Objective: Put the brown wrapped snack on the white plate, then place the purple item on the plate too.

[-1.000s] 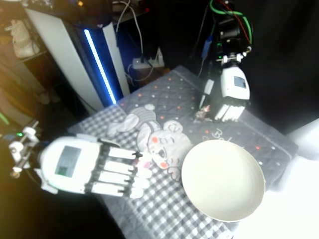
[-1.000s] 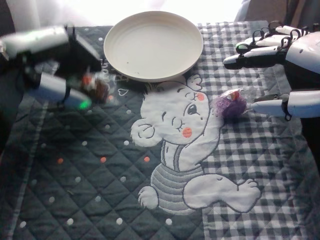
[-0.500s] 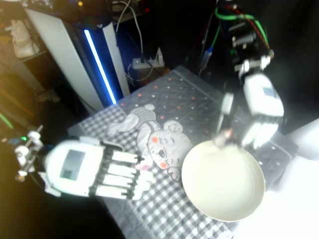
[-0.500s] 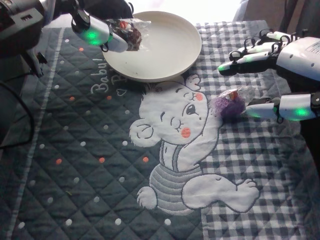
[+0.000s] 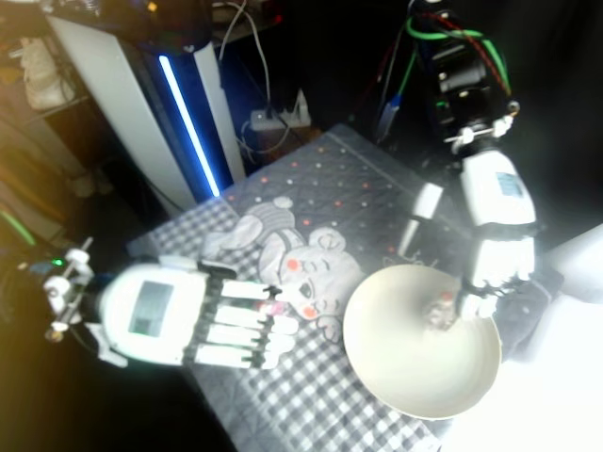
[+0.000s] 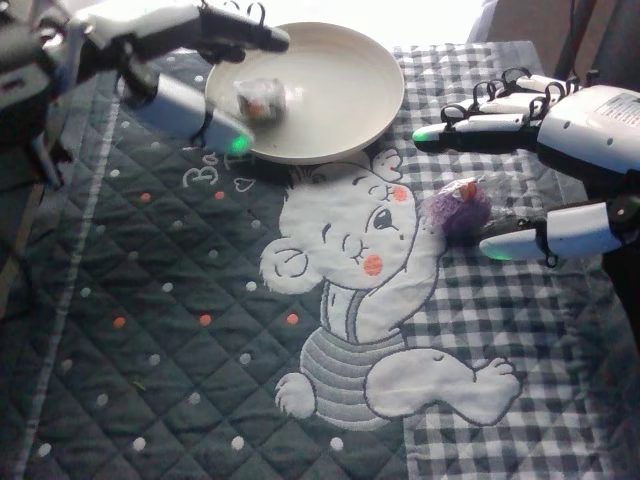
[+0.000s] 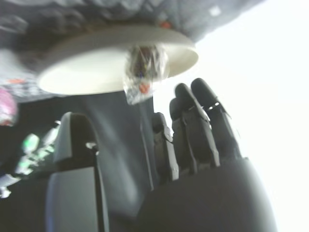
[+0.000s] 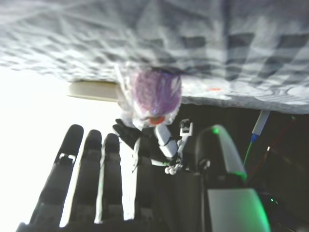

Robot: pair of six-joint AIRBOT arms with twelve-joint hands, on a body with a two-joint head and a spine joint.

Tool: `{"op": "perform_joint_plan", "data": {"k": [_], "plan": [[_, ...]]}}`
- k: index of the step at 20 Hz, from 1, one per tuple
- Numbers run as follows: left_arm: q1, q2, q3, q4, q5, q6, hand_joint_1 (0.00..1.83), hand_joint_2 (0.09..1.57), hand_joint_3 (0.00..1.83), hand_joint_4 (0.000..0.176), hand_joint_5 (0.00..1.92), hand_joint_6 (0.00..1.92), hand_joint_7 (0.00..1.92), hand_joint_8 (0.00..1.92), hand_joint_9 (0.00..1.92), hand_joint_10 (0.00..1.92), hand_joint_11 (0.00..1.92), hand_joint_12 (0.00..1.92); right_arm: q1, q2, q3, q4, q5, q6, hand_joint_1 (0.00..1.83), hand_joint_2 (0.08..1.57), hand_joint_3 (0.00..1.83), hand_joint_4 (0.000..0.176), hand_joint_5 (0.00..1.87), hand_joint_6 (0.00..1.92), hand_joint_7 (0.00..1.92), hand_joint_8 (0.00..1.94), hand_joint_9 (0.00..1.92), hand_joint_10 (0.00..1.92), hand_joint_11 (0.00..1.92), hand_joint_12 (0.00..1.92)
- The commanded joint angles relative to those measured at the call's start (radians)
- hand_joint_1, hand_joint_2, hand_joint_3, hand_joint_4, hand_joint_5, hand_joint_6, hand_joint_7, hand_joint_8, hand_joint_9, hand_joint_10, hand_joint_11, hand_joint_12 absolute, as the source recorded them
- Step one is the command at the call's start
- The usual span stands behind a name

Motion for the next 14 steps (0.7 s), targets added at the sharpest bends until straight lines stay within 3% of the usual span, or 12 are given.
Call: {"op": "perform_joint_plan", "data": {"k": [1,2,3,4,6,8,10,11,12,13,14], "plan": [[0.016,0.036,-0.032,-0.022,-0.168,-0.005,0.92,0.91,0.00,0.102,0.47,0.00,0.40,0.00,0.51,0.01,0.30,0.79,0.018,0.002,0.009,0.036,0.111,0.008,0.88,0.98,0.00,0.175,0.27,0.02,0.22,0.00,0.22,0.01,0.00,0.39],[0.044,0.076,-0.086,-0.025,-0.212,-0.005,0.94,0.90,0.00,0.106,0.47,0.00,0.39,0.00,0.50,0.00,0.29,0.74,0.018,0.001,0.010,0.036,0.111,0.008,0.89,0.98,0.00,0.176,0.27,0.01,0.22,0.00,0.22,0.01,0.00,0.47],[0.091,0.125,-0.154,-0.042,-0.275,0.003,0.98,0.90,0.00,0.111,0.47,0.00,0.38,0.00,0.50,0.00,0.32,0.76,0.019,-0.002,0.010,0.036,0.108,0.008,0.91,0.97,0.00,0.160,0.28,0.00,0.22,0.00,0.21,0.00,0.00,0.56],[0.120,0.150,-0.190,-0.056,-0.308,0.004,1.02,0.89,0.00,0.120,0.46,0.00,0.37,0.00,0.48,0.00,0.29,0.74,0.019,-0.004,0.011,0.036,0.105,0.008,0.95,0.96,0.00,0.162,0.30,0.00,0.24,0.00,0.21,0.00,0.00,0.69],[0.163,0.187,-0.239,-0.080,-0.364,0.003,1.06,0.89,0.00,0.126,0.46,0.00,0.35,0.00,0.47,0.00,0.28,0.69,0.020,-0.013,0.019,0.036,0.097,0.008,0.95,0.96,0.00,0.175,0.31,0.00,0.25,0.00,0.22,0.00,0.00,0.79],[0.187,0.209,-0.265,-0.099,-0.402,0.003,1.03,0.93,0.00,0.142,0.40,0.00,0.34,0.00,0.43,0.00,0.21,0.78,0.022,-0.022,0.028,0.036,0.083,0.008,0.92,0.96,0.00,0.176,0.34,0.00,0.29,0.00,0.30,0.01,0.00,0.95],[0.213,0.227,-0.288,-0.123,-0.447,0.002,1.01,0.98,0.00,0.132,0.35,0.00,0.30,0.00,0.39,0.00,0.13,0.82,0.024,-0.031,0.041,0.036,0.058,0.009,0.92,0.96,0.00,0.165,0.37,0.00,0.32,0.00,0.34,0.01,0.00,1.03],[0.226,0.233,-0.299,-0.134,-0.468,0.002,0.99,1.01,0.00,0.115,0.35,0.00,0.28,0.00,0.34,0.00,0.07,0.89,0.024,-0.033,0.045,0.036,0.051,0.009,0.95,0.95,0.00,0.154,0.40,0.00,0.36,0.00,0.38,0.01,0.00,1.06],[0.245,0.243,-0.315,-0.149,-0.499,0.001,0.97,1.03,0.00,0.118,0.34,0.00,0.28,0.00,0.32,0.00,0.04,0.94,0.024,-0.035,0.049,0.038,0.044,0.009,0.99,0.95,0.00,0.146,0.42,0.01,0.38,0.01,0.40,0.02,0.01,1.07],[0.262,0.252,-0.334,-0.163,-0.528,0.001,0.94,1.01,0.00,0.109,0.36,0.00,0.31,0.00,0.36,0.01,0.06,1.00,0.024,-0.037,0.052,0.042,0.037,0.009,1.01,0.95,0.00,0.129,0.45,0.01,0.40,0.01,0.43,0.02,0.01,1.07],[0.272,0.257,-0.343,-0.167,-0.540,0.000,0.93,1.01,0.00,0.109,0.37,0.00,0.32,0.00,0.37,0.01,0.07,1.02,0.024,-0.040,0.055,0.044,0.032,0.009,1.00,0.96,0.01,0.125,0.45,0.01,0.40,0.01,0.43,0.02,0.01,1.07]]}}
